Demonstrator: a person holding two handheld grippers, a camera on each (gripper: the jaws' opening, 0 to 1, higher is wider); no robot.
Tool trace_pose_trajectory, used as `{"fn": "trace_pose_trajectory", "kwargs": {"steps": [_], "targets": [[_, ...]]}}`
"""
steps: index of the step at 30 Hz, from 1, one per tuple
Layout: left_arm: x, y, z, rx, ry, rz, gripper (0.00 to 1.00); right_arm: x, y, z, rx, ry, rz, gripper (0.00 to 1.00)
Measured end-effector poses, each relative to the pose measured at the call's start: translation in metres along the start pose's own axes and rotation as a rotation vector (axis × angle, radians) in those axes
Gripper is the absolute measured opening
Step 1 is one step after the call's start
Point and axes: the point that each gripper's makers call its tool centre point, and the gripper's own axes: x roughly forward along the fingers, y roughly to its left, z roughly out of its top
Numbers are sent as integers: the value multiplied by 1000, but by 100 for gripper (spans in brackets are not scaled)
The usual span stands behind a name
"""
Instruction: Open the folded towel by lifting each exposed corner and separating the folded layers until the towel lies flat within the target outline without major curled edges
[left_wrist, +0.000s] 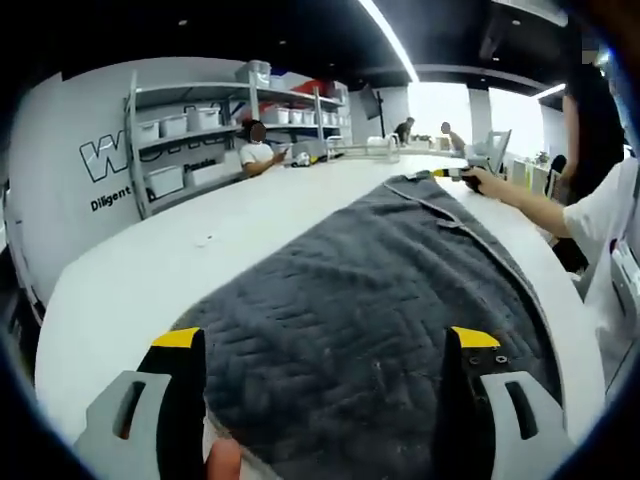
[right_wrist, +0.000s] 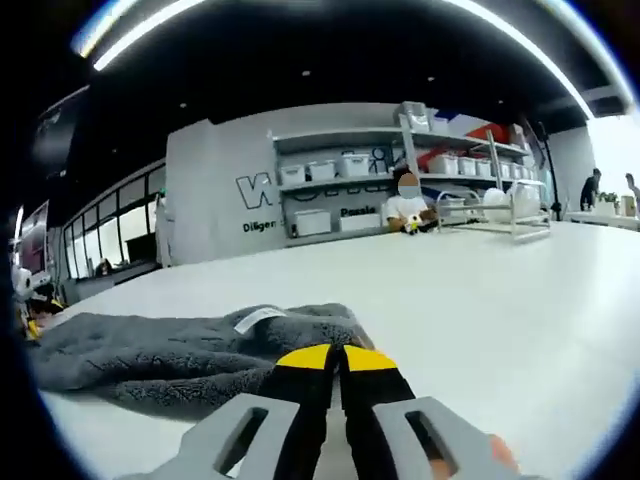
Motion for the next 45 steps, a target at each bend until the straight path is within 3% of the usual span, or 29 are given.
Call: {"fn": "trace_pose_trajectory", "kwargs": {"steps": [9, 19, 22, 26, 29, 33, 39, 45], "targets": [[-1, 13, -5, -21, 12, 28, 98, 0, -10, -18, -19, 99, -67, 0], [-1, 13, -5, -20, 15, 30, 98, 0, -11, -19, -64, 106, -71, 0], [-1, 12, -5, -21, 15, 30, 98, 0, -12, -17, -91, 95, -66, 5], [-1, 10, -6, -20, 17, 29, 98, -2, -18, -14, -97, 84, -86, 18], [-2, 10, -6, -22, 16, 29, 98, -4, -21, -8, -51, 48, -84, 23], [-3, 12, -5, -26, 11, 33, 98, -11, -18, 13, 20, -80, -53, 28], [-4, 13, -4, -30, 7, 36, 98, -17, -2, 40, 28, -210, 27, 38], [-4, 12, -4, -30, 5, 34, 98, -15, 33, 55, -8, -265, 149, 66]]}}
